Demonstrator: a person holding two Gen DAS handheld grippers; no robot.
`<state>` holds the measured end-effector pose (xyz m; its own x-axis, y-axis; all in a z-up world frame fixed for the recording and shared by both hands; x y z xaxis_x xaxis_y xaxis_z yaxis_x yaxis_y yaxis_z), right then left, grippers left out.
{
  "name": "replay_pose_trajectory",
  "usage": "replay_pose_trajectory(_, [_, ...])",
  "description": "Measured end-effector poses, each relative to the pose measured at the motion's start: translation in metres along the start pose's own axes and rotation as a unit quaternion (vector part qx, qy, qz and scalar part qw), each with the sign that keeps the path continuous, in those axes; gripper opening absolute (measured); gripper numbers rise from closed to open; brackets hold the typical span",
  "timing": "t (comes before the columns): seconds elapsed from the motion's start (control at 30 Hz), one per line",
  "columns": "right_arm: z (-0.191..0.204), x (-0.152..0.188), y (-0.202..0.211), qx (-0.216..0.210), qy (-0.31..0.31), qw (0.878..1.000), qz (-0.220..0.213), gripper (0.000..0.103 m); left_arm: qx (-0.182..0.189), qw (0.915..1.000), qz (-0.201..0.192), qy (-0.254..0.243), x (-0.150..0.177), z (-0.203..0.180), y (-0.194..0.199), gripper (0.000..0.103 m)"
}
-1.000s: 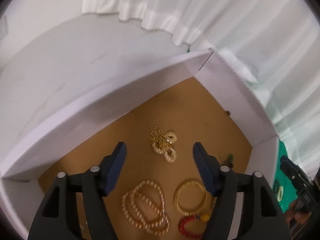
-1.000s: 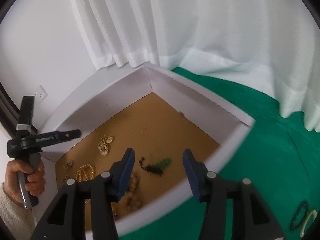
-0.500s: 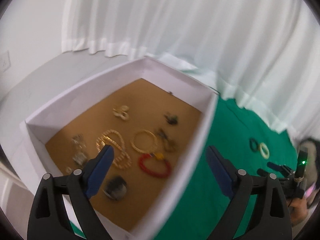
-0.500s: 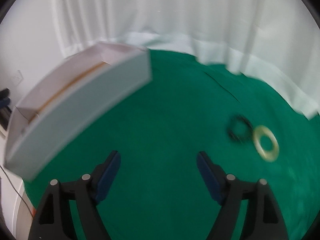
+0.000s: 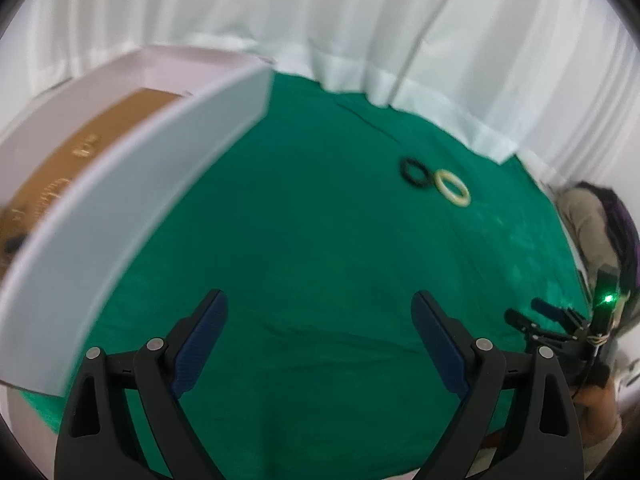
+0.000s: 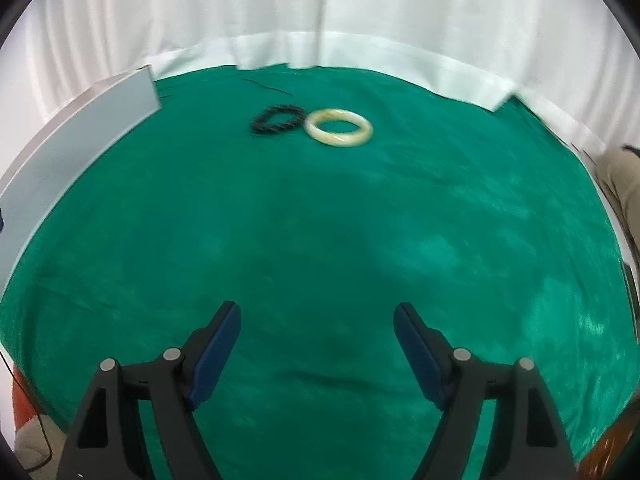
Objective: Organize jewelry
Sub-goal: 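Withdraw both tools from the box back over the bracelets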
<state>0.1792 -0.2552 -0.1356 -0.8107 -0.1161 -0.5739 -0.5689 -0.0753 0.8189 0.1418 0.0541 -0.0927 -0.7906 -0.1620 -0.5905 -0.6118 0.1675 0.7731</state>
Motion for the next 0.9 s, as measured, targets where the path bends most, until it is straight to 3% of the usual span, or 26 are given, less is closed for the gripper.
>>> replay_pose_trajectory(0.2, [-0.025, 0.013, -0.013, 0.028, -0.021, 0.999, 0.009, 0.08, -0.016, 0.9972, 0.016, -0.071, 0.012, -0.047, -0.045, 0.094])
replay_pose_trajectory(0.43, [-0.04, 0.025, -0.022, 0.026, -0.035, 0.999, 0.022, 0.084, -0.034, 0.9936, 0.058, -0.091, 0.026, -0.059, -0.096, 0.094])
replay_pose_trajectory(0.73, [-0.041, 0.029, -0.02, 0.022, -0.04, 0.999, 0.019, 0.088, -0.075, 0.9881, 0.061, -0.12, 0.036, -0.067, -0.107, 0.103])
replay_pose_trajectory(0.9, [-0.043, 0.029, -0.022, 0.025, -0.048, 0.998, 0.024, 0.088, -0.089, 0.9876, 0.082, -0.1, 0.034, -0.071, -0.111, 0.103])
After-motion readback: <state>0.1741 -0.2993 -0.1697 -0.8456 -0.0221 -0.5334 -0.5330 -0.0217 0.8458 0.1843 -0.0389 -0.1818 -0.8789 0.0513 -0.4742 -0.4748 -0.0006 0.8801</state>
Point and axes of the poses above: each gripper's, at about its wrist camera, not at the fingertips, and y roughly against the way its jaws point, z to its left, x to its underside, the point moved 3 cm from there along -y, roughly the way its jaws point, and after that the axes turned 1 degree about -x, right-handed, at the moved point
